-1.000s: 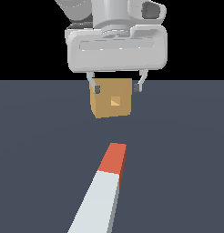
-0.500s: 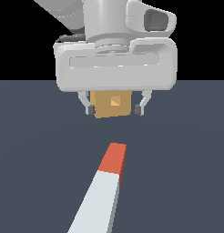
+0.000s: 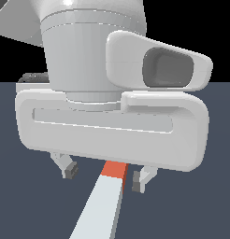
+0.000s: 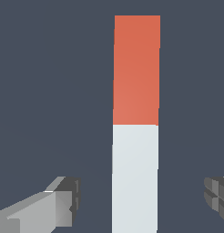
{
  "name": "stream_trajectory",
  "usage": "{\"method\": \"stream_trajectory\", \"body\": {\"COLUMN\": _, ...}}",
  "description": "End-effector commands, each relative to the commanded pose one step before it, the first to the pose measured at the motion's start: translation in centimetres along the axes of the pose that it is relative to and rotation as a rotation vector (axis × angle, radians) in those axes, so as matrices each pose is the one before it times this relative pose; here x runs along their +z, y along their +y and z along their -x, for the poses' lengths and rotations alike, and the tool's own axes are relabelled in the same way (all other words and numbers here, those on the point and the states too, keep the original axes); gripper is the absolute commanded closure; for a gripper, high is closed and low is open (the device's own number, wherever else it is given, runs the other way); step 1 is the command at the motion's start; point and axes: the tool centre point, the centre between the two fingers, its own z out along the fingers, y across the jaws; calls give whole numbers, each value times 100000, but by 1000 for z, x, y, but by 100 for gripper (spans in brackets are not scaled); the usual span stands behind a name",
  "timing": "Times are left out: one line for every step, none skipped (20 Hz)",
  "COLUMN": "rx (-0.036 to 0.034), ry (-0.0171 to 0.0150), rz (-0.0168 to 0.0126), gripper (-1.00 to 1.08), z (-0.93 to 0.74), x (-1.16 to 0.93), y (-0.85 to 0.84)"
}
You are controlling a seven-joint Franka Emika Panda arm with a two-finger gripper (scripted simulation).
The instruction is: Insert the peg into the horizontal hole in a box.
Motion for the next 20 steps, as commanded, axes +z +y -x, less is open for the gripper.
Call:
{"method": "stream_trajectory", "body": {"rx": 1035, "ry": 145, "rz": -64, "gripper": -92, "z": 855, "x": 626, "y": 31}}
{"method": "stream_trajectory", "body": {"rx": 222, "ry": 33, "rz": -48, "gripper": -92, "z": 167, "x": 116, "y": 11}}
{"method": "stream_trajectory", "body": {"rx": 104, "ry": 24, "rz": -24, "gripper": -92, "z": 77, "x": 58, "y": 14}}
{"method": "stream_trajectory", "body": {"rx": 0, "ry": 0, "rz": 0, "gripper": -92, "z": 2, "x": 11, "y": 7}}
{"method": "stream_trajectory", "body": {"rx": -7, "ry": -76, "rz": -104, "gripper": -92, "z": -35, "x": -72, "y": -68}}
{"method": "stream_trajectory", "body": {"rx": 0, "ry": 0, "rz": 0, "gripper": -92, "z": 0, "x": 34, "y": 0}}
{"method": "stream_trajectory", "body": {"rx": 0, "ry": 0, "rz": 0, "gripper": -92, "z": 0, "x": 102, "y": 0}}
{"method": "stream_trajectory", "body": {"rx": 0, "ry": 0, "rz": 0, "gripper": -92, "z": 0, "x": 170, "y": -1}}
{"method": "stream_trajectory", "body": {"rx": 0, "ry": 0, "rz": 0, "gripper": -92, "z": -1, "x": 238, "y": -2}}
{"method": "stream_trajectory", "body": {"rx": 0, "ry": 0, "rz": 0, "gripper": -92, "z": -1, "x": 305, "y": -3}}
{"method": "stream_trajectory", "body": {"rx": 0, "ry": 0, "rz": 0, "gripper": -92, "z": -1, "x": 371, "y": -5}}
{"method": "stream_trajectory", "body": {"rx": 0, "ry": 0, "rz": 0, "gripper": -92, "z": -2, "x": 436, "y": -7}}
{"method": "stream_trajectory", "body": {"rx": 44, "ry": 61, "rz": 39, "gripper": -92, "z": 29, "x": 478, "y": -13}}
{"method": "stream_trajectory", "body": {"rx": 0, "ry": 0, "rz": 0, "gripper": -92, "z": -2, "x": 561, "y": -11}}
{"method": "stream_trajectory", "body": {"rx": 0, "ry": 0, "rz": 0, "gripper": -92, "z": -2, "x": 552, "y": -9}}
{"method": "stream_trajectory", "body": {"rx": 0, "ry": 0, "rz": 0, "gripper": -92, "z": -1, "x": 478, "y": -4}}
{"method": "stream_trajectory", "body": {"rx": 24, "ry": 34, "rz": 25, "gripper": -92, "z": 16, "x": 390, "y": 1}}
{"method": "stream_trajectory", "body": {"rx": 0, "ry": 0, "rz": 0, "gripper": -92, "z": 2, "x": 331, "y": 11}}
{"method": "stream_trajectory", "body": {"rx": 0, "ry": 0, "rz": 0, "gripper": -92, "z": 3, "x": 259, "y": 19}}
{"method": "stream_trajectory", "body": {"rx": 0, "ry": 0, "rz": 0, "gripper": -92, "z": 4, "x": 188, "y": 27}}
